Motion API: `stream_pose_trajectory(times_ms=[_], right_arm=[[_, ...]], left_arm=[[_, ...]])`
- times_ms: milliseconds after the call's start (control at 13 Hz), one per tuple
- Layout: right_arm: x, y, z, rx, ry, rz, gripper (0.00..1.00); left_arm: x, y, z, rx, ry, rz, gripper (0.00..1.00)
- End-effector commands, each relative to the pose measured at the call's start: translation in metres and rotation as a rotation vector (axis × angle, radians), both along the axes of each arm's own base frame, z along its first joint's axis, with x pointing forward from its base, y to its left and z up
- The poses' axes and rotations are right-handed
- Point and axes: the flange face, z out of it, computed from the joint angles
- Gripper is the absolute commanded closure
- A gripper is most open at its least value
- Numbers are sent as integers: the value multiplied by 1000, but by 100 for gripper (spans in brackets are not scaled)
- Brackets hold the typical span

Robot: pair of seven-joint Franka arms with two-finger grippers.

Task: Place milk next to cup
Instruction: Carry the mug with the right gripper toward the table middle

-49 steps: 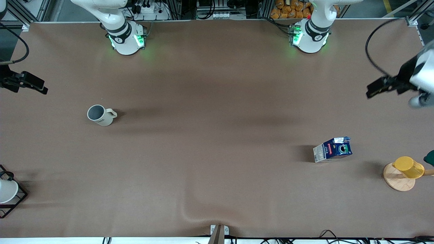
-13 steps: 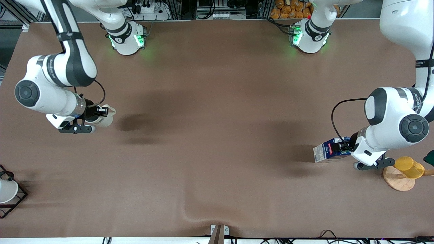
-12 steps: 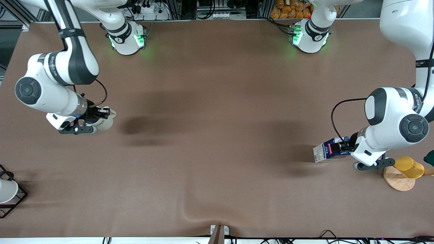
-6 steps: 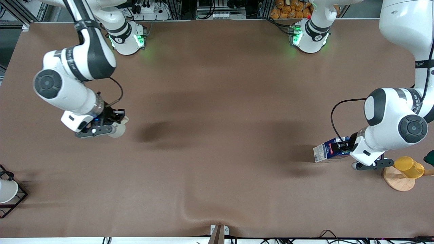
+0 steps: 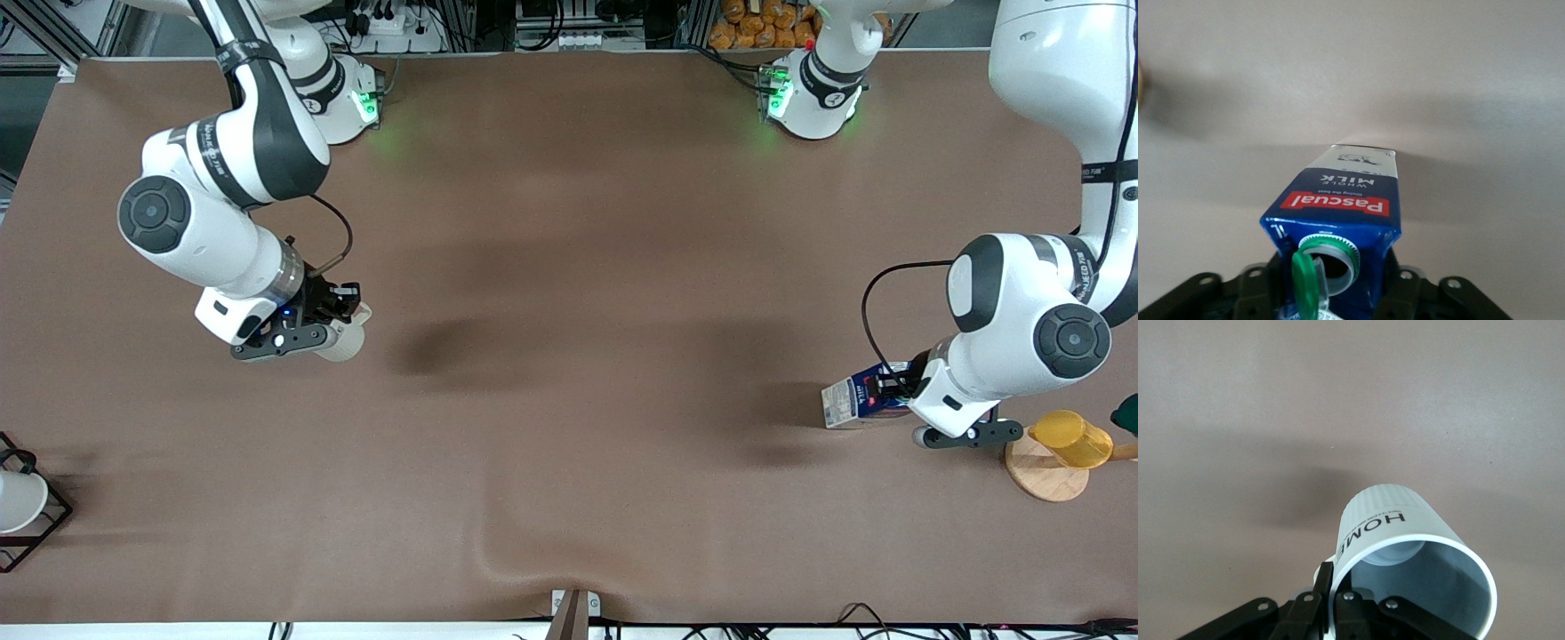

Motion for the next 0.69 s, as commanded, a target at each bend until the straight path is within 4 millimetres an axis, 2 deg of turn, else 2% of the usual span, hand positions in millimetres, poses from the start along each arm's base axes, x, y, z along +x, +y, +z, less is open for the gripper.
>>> stream_pose_trajectory(times_ms=[0, 77, 308, 385, 462, 538, 615], right_arm=[[6, 1, 6, 10, 2, -19, 100], [5, 1, 5, 9, 7, -20, 100], [3, 6, 4, 9, 15, -15, 100], [-3, 20, 2, 7, 25, 4, 100], [-11, 41, 1, 2, 30, 0, 100], [-23, 75, -4, -6, 35, -4, 100], [-38, 119, -18, -21, 46, -16, 100]], left_arm=[[6, 0, 7, 60, -11, -59, 67], [6, 2, 9, 56, -12, -56, 62], [3, 0, 19, 45, -11, -48, 62], [3, -2, 20, 44, -10, -52, 63], [2, -3, 22, 46, -6, -53, 63], [-1, -8, 29, 44, 1, -61, 63], [-3, -15, 34, 39, 2, -69, 63]])
